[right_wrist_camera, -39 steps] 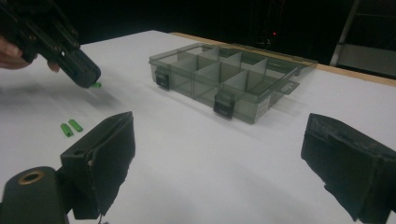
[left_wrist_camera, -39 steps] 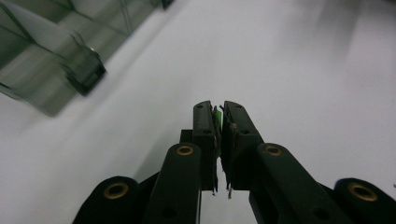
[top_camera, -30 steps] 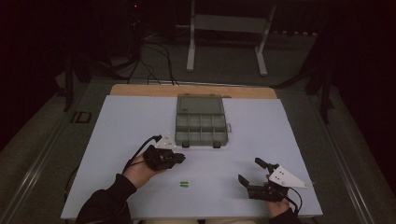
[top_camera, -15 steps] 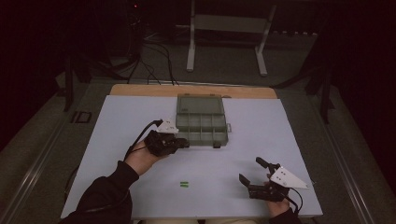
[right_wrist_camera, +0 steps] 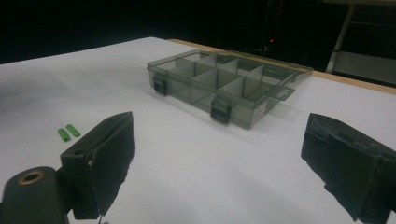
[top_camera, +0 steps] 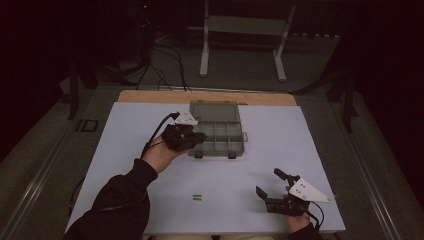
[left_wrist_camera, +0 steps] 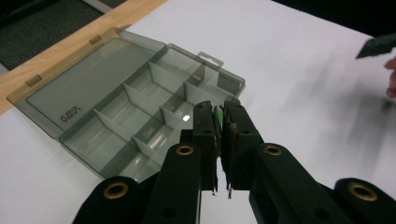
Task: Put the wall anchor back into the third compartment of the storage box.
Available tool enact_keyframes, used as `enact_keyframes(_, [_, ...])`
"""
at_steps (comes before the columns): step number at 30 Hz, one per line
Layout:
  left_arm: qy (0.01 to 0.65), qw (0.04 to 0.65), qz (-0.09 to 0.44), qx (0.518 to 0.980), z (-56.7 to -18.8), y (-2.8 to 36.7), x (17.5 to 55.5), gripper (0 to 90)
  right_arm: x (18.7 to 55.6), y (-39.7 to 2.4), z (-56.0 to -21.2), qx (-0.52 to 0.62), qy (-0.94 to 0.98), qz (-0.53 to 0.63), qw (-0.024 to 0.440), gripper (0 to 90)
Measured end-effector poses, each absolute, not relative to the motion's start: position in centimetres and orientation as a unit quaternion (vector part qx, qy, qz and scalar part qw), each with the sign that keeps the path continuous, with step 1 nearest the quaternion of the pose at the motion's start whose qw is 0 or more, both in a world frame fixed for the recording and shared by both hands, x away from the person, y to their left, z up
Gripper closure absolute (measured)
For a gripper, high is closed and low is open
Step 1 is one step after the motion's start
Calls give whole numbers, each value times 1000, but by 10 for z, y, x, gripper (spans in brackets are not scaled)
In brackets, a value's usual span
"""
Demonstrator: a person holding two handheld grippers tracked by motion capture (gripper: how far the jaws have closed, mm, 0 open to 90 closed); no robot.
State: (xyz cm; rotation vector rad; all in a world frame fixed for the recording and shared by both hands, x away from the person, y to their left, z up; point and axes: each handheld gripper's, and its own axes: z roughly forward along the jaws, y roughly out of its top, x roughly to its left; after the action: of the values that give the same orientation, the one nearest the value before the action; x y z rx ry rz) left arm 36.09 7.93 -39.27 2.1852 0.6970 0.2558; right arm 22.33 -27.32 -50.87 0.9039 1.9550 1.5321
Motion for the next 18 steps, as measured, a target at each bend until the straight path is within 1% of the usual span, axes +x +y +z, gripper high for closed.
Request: enact_keyframes(18, [324,423,94,841,-397,55,395,832,223,-273,-509,330,718,562,245,99])
